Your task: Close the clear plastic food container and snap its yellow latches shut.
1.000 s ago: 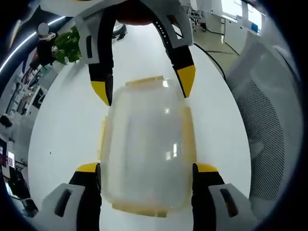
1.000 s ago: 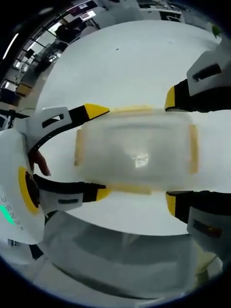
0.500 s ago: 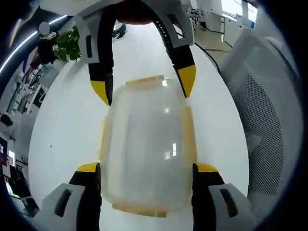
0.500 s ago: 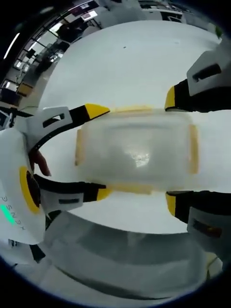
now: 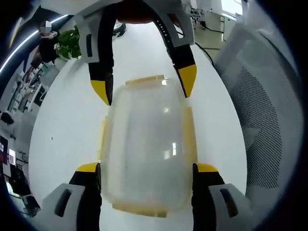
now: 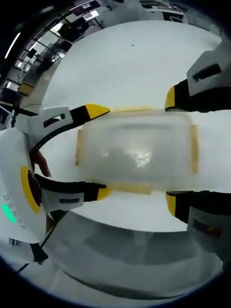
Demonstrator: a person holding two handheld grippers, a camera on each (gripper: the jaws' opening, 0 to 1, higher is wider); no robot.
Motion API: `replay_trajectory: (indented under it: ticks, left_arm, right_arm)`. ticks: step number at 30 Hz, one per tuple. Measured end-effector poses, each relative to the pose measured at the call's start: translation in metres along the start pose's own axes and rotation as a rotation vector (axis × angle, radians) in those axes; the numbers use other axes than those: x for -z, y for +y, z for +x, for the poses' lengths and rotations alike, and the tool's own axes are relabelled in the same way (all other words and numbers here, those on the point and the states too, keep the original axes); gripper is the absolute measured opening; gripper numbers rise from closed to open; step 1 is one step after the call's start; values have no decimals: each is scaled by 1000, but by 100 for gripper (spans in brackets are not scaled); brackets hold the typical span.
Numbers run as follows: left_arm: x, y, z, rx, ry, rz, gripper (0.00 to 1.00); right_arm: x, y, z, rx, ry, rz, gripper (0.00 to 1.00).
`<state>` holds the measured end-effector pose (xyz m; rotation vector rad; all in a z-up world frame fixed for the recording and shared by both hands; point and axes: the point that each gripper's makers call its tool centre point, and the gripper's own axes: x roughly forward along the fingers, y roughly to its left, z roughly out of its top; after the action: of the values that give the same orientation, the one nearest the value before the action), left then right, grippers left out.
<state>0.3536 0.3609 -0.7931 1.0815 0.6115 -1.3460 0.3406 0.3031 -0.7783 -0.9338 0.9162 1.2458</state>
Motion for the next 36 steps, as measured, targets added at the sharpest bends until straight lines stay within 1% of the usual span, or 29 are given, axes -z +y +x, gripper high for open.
replay_trajectory:
  ticks: [11, 20, 28, 36]
  left_arm:
    - [9, -1, -5, -5, 0, -6, 77]
    - [9, -1, -5, -1, -3, -9, 77]
    - [10, 5, -3, -6, 2, -14, 77]
    - [12, 16, 0, -9, 1, -18, 77]
  right_arm:
    - [-9, 0, 4, 3, 0, -7, 66]
    - [-9, 0, 4, 1, 3, -10, 66]
    - [-9, -7, 5, 0, 4, -21, 66]
    - [-9, -18, 6, 1, 5, -25, 66]
